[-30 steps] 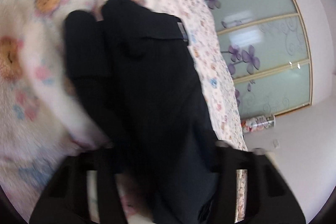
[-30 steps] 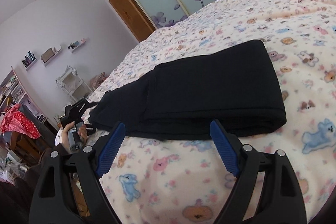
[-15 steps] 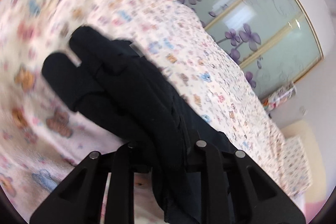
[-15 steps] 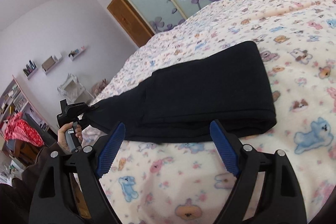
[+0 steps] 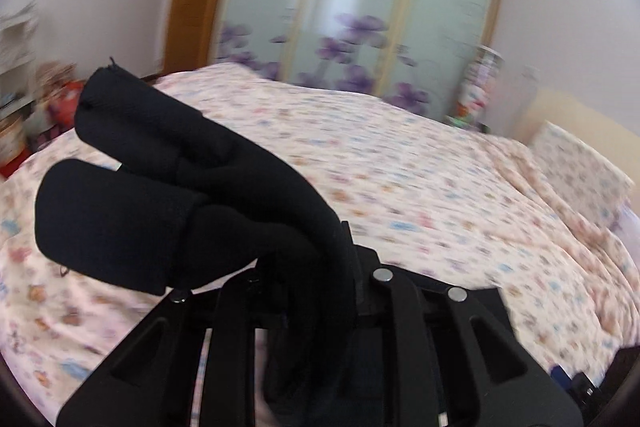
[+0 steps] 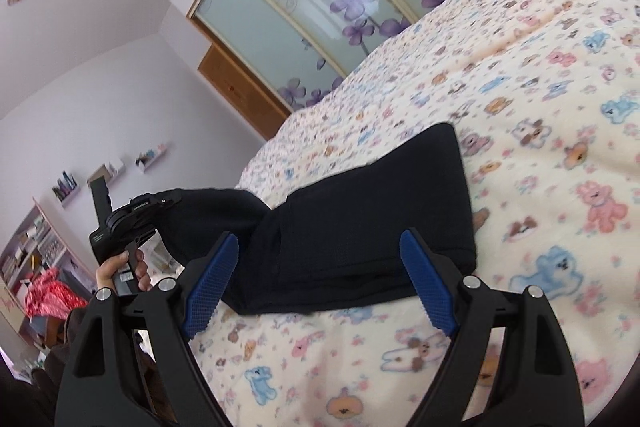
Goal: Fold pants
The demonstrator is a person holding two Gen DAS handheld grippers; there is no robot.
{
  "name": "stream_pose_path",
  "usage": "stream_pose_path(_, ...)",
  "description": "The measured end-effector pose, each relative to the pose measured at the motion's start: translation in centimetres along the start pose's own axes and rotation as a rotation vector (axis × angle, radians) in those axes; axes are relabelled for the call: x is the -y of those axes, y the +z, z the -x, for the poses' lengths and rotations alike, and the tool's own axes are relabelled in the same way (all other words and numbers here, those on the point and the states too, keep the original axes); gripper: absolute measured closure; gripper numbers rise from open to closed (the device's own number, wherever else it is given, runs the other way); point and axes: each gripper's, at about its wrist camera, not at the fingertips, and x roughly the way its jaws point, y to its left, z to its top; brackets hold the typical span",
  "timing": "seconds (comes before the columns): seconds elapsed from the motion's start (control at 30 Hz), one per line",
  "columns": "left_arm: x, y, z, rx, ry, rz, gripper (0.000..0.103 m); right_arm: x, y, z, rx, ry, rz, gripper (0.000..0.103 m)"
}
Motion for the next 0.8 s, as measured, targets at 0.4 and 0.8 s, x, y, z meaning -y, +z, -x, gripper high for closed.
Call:
stream_pose_path(0.4, 16.3, -10.4, -5.8, -0.164, -0.138, -0.258, 0.085, 3.0, 1.9, 3.0, 0.128, -0.034, -0.097, 0.018)
stream_pose_path(0.8, 20.8, -17.4, -7.9, -0.193, -0.031, -0.508, 0.084, 4.8, 2.5, 4.8, 0.206, -0.075, -0.161, 0.018)
